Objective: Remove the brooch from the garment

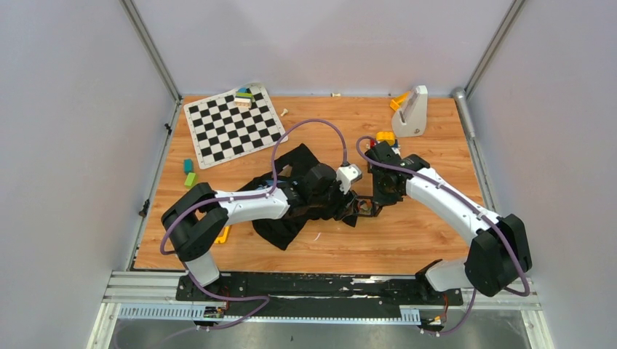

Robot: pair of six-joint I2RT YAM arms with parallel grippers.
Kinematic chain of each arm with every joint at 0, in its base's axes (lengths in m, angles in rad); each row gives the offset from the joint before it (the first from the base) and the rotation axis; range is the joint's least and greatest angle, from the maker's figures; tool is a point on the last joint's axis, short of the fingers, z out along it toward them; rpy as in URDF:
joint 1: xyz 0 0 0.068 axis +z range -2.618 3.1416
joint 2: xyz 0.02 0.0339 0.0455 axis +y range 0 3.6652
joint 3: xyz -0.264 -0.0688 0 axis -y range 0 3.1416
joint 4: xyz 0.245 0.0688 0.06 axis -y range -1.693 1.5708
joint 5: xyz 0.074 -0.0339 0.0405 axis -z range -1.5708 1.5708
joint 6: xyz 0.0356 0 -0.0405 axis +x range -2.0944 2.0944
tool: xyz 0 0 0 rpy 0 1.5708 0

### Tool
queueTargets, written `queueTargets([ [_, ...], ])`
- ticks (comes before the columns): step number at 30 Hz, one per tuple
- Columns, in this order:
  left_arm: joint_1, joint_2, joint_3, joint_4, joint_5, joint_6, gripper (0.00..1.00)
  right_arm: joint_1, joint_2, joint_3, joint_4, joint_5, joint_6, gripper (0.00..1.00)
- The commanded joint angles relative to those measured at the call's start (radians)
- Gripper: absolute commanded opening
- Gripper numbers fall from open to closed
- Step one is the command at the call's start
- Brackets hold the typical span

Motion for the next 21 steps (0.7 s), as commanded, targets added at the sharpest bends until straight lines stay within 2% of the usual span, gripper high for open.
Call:
queueTargets([
  [1,0.004,0.004,0.000,0.046,-0.004,-0.087,0.58,-0.005,0.020,-0.007,-0.028,0.078,0.038,0.00],
  [4,0.015,0.053,-0.002,0.092,0.020,-0.138,0.47,-0.005,0.035,-0.004,-0.025,0.072,0.040,0.00],
  [8,0.051,0.109,-0.007,0.150,0.080,-0.236,0.29,-0.005,0.063,0.004,-0.018,0.053,0.037,0.06],
  [13,0.073,0.149,0.001,0.161,0.088,-0.284,0.17,-0.005,0.079,-0.008,0.012,0.029,0.035,0.11],
  [15,0.074,0.172,0.023,0.140,0.092,-0.289,0.13,-0.005,0.082,-0.013,0.019,0.025,0.036,0.18],
  [18,0.079,0.219,0.060,0.100,0.102,-0.296,0.08,-0.005,0.065,-0.020,0.035,-0.001,0.029,0.35],
  [21,0.086,0.247,0.077,0.092,0.116,-0.301,0.06,-0.007,0.012,-0.032,0.060,-0.036,0.019,0.41],
])
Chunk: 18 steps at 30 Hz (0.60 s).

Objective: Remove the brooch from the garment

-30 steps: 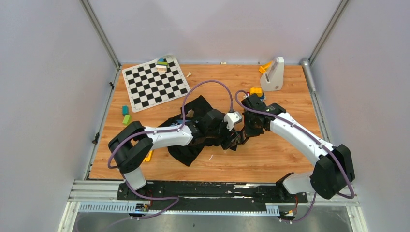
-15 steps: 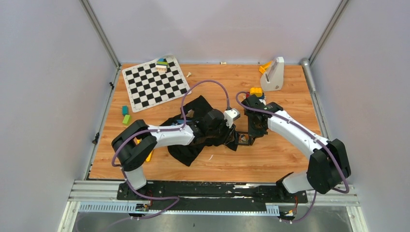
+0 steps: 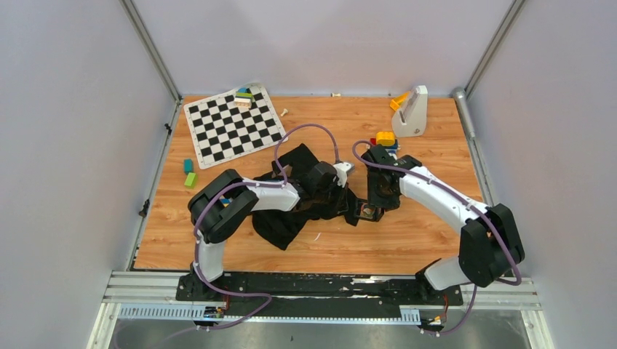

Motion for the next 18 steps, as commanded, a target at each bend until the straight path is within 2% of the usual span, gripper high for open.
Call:
queueTargets([
  [1,0.008,0.038,0.051,-0.008,0.029,-0.027,0.06,-0.007,-0.081,-0.011,0.054,-0.046,-0.005,0.41],
  [4,0.011,0.049,0.054,-0.003,0.038,-0.026,0.05,-0.028,-0.115,-0.017,0.071,-0.079,-0.009,0.38],
  [11,0.011,0.066,0.063,0.009,0.062,-0.030,0.04,-0.057,-0.124,-0.035,0.097,-0.118,-0.014,0.24],
  [18,0.011,0.059,0.061,0.000,0.057,-0.021,0.03,-0.115,-0.186,-0.053,0.101,-0.081,0.016,0.27],
])
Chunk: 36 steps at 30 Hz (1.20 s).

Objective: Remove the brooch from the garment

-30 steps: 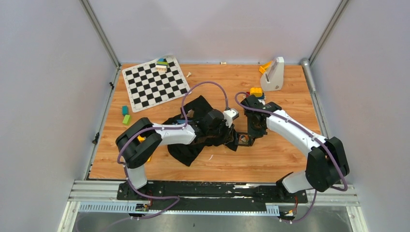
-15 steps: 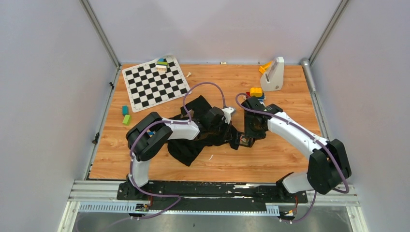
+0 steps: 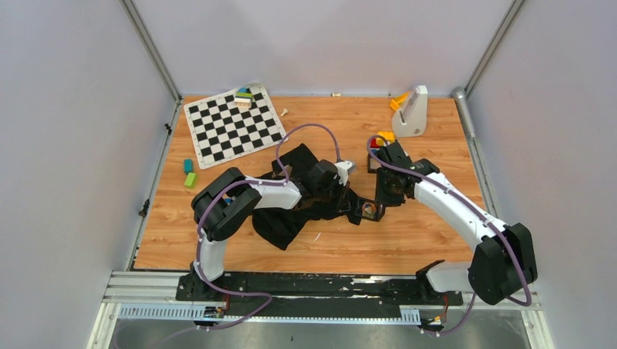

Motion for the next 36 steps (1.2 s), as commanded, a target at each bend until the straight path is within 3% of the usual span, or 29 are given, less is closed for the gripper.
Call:
queueTargets([
  [1,0.000,0.015,0.020,-0.009,0.003,0.005,0.03,-0.070,-0.076,-0.018,0.041,0.007,0.021,0.26],
  [8,0.000,0.013,0.034,-0.030,0.000,0.015,0.03,-0.209,-0.155,-0.118,0.157,-0.176,0.019,0.18],
  [21,0.000,0.024,0.060,-0.059,0.007,0.022,0.02,-0.215,-0.083,-0.127,0.198,-0.233,0.004,0.14],
  [30,0.000,0.026,0.071,-0.069,0.013,0.022,0.02,-0.214,-0.095,-0.136,0.190,-0.168,0.018,0.26],
  [36,0.000,0.028,0.080,-0.084,0.013,0.025,0.02,-0.213,-0.086,-0.144,0.193,-0.163,0.027,0.25],
])
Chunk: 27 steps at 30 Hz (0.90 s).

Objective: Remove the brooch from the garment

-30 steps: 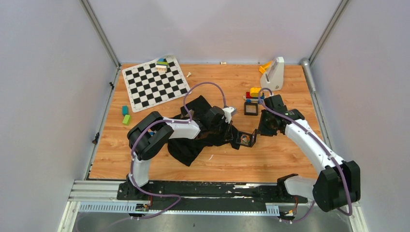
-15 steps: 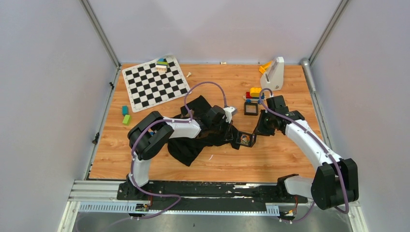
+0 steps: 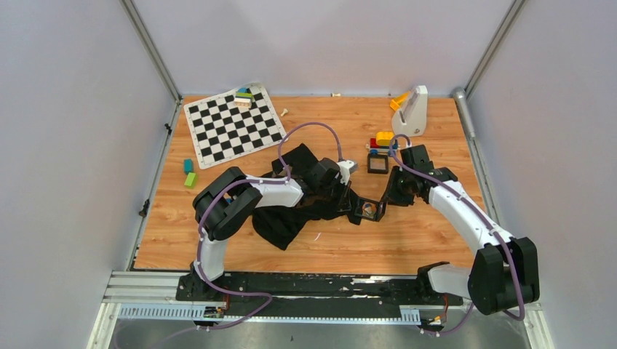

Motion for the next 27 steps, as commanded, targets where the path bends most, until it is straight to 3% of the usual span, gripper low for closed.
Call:
queueTargets([
  [1,0.000,0.016,0.036,-0.018,0.006,0.018,0.01,0.001,0.005,-0.011,0.031,0.023,0.017,0.25],
  [6,0.000,0.025,0.050,-0.028,0.024,0.017,0.01,0.006,0.012,-0.017,0.054,-0.021,0.016,0.14],
  [10,0.000,0.043,0.068,-0.031,0.046,0.016,0.01,0.007,0.017,-0.022,0.077,-0.062,0.024,0.00],
  [27,0.011,0.076,0.075,-0.002,0.090,-0.004,0.00,0.041,0.151,-0.026,0.200,-0.146,0.047,0.04],
])
